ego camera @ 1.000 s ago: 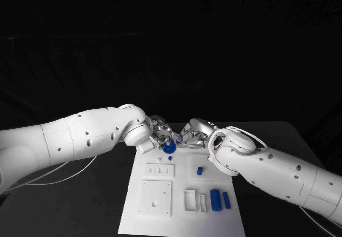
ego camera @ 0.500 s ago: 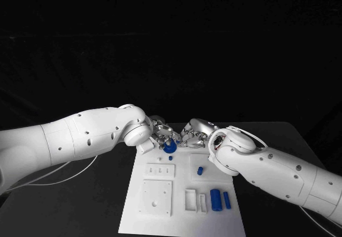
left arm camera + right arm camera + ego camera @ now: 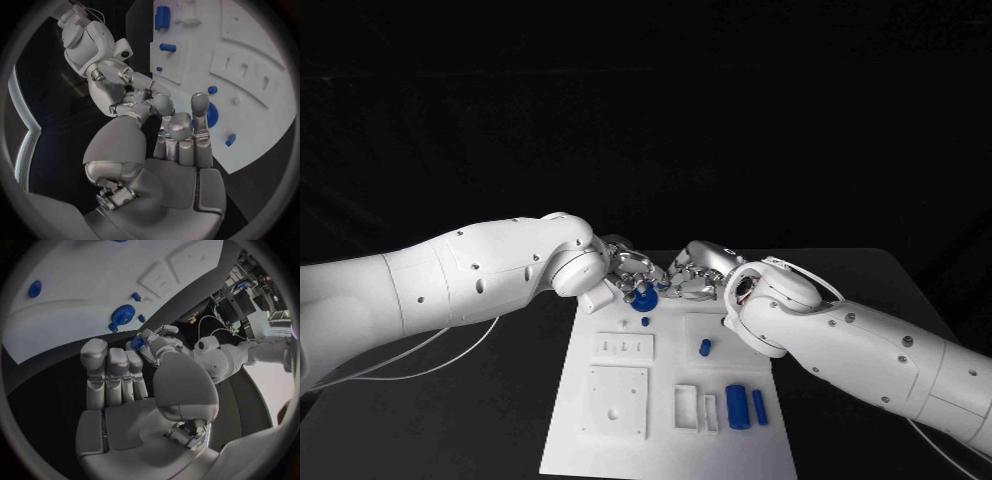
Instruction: Assemble the parts on the task board
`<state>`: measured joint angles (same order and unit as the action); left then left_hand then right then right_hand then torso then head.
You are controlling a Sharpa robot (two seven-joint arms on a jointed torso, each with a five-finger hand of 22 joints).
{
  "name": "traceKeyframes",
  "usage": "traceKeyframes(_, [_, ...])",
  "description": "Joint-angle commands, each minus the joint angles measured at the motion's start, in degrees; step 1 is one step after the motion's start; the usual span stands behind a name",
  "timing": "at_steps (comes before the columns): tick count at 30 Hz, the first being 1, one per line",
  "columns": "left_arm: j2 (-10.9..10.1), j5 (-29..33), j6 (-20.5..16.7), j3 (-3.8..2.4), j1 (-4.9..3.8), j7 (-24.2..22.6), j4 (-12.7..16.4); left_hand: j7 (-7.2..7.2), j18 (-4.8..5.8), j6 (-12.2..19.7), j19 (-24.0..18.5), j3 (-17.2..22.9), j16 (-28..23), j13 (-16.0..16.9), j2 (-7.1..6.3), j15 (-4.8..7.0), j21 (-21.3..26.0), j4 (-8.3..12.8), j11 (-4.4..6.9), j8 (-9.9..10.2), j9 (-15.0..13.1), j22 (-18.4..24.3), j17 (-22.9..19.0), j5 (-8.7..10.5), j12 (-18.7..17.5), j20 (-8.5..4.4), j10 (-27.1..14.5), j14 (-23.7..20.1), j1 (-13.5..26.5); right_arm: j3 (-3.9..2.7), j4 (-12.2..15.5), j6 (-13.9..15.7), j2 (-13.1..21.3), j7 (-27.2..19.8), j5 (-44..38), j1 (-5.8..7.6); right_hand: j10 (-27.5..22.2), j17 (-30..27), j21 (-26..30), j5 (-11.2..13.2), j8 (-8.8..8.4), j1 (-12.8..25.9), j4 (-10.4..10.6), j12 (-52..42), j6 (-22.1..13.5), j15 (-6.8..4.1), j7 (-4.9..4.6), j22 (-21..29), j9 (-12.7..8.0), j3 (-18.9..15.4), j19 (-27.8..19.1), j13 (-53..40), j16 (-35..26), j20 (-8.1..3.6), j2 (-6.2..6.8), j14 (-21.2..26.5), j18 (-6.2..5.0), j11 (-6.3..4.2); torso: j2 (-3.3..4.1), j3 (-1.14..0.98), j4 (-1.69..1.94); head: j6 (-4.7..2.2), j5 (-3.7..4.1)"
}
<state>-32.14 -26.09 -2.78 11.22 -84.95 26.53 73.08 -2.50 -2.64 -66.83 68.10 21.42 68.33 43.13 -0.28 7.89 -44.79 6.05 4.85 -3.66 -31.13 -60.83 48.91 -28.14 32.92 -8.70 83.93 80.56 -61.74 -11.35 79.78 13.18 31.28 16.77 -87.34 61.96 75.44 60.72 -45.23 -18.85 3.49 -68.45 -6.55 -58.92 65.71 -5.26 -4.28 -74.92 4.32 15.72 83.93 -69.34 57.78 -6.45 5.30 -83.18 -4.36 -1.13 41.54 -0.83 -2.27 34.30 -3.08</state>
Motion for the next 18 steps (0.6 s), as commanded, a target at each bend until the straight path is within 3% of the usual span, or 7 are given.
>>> traceKeyframes(1, [0.0, 1.5, -0.7, -0.05, -0.04, -1.1, 0.2, 3.79, 0.04, -5.0, 0.1, 3.1, 0.3, -0.2, -0.4, -0.03, 0.4, 3.4, 0.32, -0.1, -26.0, -0.2, 0.1, -0.16, 0.2, -0.03, 2.1, 0.0, -0.2, 0.0, 0.2, 2.1, 0.3, -1.3, 0.7, -0.06, -0.7, -0.4, 0.9, -0.8, 0.11, 0.1, 0.3, 0.8, -0.8, 0.22, -0.15, -5.0, -0.1, -1.1, 2.2, 0.6, -0.6, 0.2, 0.88, 0.1, -0.2, 0.05, 0.04, -0.02, -0.03, -0.06, -0.01])
traceKeyframes(7, [-0.4, 0.0, -0.5, -0.04, -0.03, -1.4, 0.1, 4.06, -0.2, -6.1, 0.4, 2.6, 0.9, -0.6, -0.65, -0.12, 0.8, 3.6, 0.44, -0.2, -24.9, -0.7, 1.1, 0.1, 0.7, 0.22, 2.5, 0.4, -0.3, 0.0, 0.9, 4.2, 1.7, -2.9, 1.4, -0.34, -3.7, -3.8, 8.7, -3.6, 0.15, -0.5, 1.9, 5.8, -3.8, 0.87, -1.01, -2.9, 0.0, -7.3, 1.3, 4.7, -5.8, 0.9, 1.97, 1.1, -0.97, 0.5, 0.01, -0.03, -0.09, 0.09, -0.04])
traceKeyframes(10, [-0.7, -0.7, -0.5, -0.03, -0.02, -1.4, 0.1, 4.18, -0.49, -6.7, 0.6, 2.3, 1.2, -1.0, -0.68, -0.22, 0.9, 3.5, 0.46, -0.1, -24.9, -1.0, 1.5, 0.13, 1.2, 0.54, 2.5, 0.8, -0.4, -0.01, 1.5, 5.4, 3.0, -3.8, 2.0, -0.66, -4.8, -4.6, 11.8, -4.2, 0.15, -1.4, 2.7, 7.4, -4.5, 1.03, -1.15, -2.2, 0.1, -11.0, 1.2, 6.7, -7.4, 1.11, 1.69, 1.5, -1.28, 0.66, 0.01, -0.02, -0.05, 0.1, -0.18])
traceKeyframes(14, [-1.1, -1.6, -0.5, 0.01, 0.0, -1.4, 0.2, 4.29, -0.93, -7.1, 0.9, 2.1, 1.4, -1.7, -0.77, -0.35, 1.2, 3.5, 0.43, -0.1, -25.0, -1.5, 1.8, 0.15, 2.0, 1.01, 2.6, 1.1, -0.4, -0.04, 2.5, 7.0, 5.3, -5.4, 3.2, -1.13, -6.1, -5.9, 16.5, -5.1, 0.17, -2.1, 3.3, 9.0, -5.2, 1.19, -1.27, -1.0, 0.2, -13.7, 1.0, 9.0, -9.7, 1.33, 1.56, 2.1, -1.6, 0.82, -0.05, -0.06, -0.07, 0.2, -0.37])
traceKeyframes(18, [-1.6, -2.4, -0.5, 0.07, 0.04, -1.4, 0.4, 4.45, -1.28, -7.7, 1.1, 1.7, 1.8, -2.5, -0.69, -0.47, 1.5, 3.3, 0.39, -0.2, -25.5, -2.0, 2.4, 0.69, 3.0, 1.46, 2.7, 1.5, -0.4, -0.3, 3.1, 8.0, 7.7, -7.3, 4.8, -1.65, -6.4, -6.0, 17.6, -6.1, 0.17, -2.5, 3.4, 9.0, -5.4, 1.2, -1.33, -0.9, 0.3, -14.4, 1.2, 9.9, -10.2, 1.35, 1.4, 2.0, -1.62, 0.84, -0.11, -0.05, -0.14, 0.31, -0.52])
